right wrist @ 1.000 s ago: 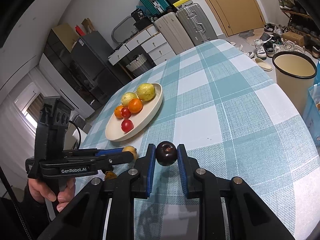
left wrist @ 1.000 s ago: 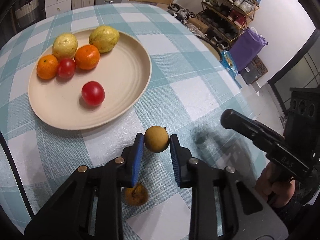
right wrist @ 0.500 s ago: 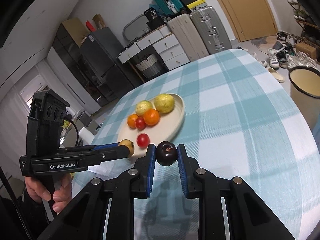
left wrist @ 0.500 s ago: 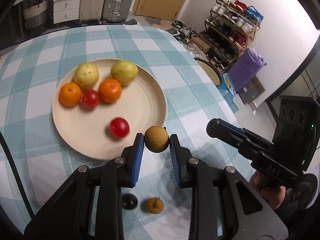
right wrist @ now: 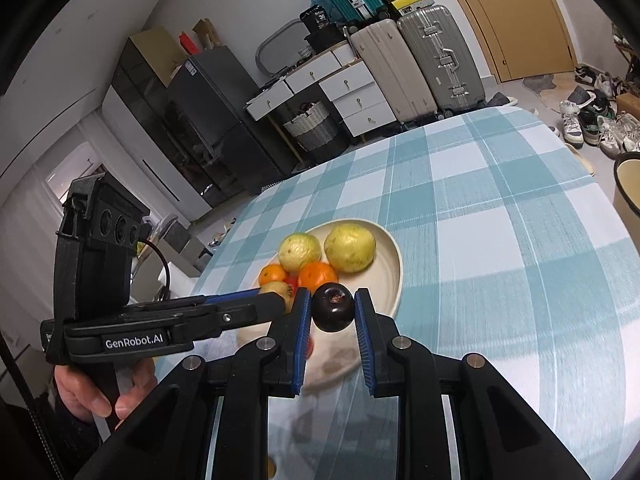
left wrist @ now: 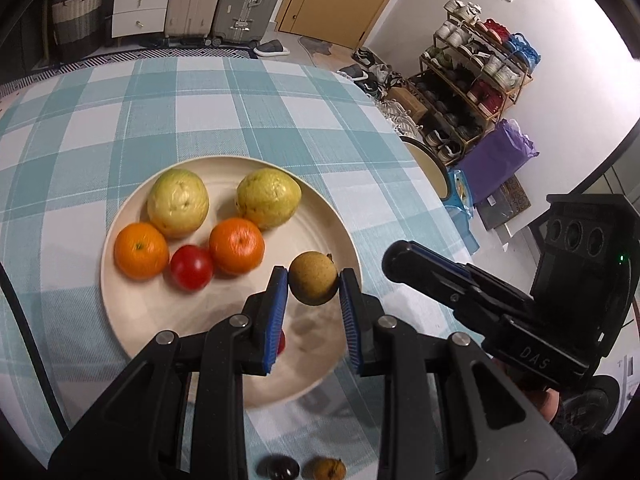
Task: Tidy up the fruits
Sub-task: 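Carry the plum and brown fruit onto the plate and open both grippers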
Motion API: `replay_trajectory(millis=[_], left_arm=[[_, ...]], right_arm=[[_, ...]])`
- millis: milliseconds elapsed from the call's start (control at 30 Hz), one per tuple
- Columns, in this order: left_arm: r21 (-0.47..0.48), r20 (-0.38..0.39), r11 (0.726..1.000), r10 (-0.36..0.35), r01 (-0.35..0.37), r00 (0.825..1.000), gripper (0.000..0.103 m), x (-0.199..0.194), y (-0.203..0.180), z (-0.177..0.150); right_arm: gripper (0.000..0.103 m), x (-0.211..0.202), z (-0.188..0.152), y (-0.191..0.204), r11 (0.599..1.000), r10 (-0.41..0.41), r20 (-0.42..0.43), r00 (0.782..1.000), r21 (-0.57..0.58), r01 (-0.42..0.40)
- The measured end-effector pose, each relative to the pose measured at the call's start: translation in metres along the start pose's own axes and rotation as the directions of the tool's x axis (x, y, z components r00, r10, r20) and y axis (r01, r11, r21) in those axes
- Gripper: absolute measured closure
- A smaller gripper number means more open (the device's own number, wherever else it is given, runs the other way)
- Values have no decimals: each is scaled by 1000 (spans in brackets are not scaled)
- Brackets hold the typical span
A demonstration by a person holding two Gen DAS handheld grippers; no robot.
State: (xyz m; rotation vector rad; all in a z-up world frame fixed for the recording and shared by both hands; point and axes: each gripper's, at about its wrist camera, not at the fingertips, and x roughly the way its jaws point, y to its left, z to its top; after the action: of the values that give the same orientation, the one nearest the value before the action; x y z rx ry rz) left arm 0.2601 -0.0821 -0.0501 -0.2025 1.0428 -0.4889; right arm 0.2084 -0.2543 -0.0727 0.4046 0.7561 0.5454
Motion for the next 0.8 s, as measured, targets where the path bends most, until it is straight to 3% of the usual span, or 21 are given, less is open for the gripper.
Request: replay_trajectory(millis=[367,800], left_arm=[[4,-39,1000,5,-5,999,79,35,5,16],[0,-53,1000,13,-13,998,79,49,11,19]], right_arm=[[81,36,22,-25,997,8,-30,1000,71,-6],[80,62,33,-36,995,15,-58,998,98,-9]])
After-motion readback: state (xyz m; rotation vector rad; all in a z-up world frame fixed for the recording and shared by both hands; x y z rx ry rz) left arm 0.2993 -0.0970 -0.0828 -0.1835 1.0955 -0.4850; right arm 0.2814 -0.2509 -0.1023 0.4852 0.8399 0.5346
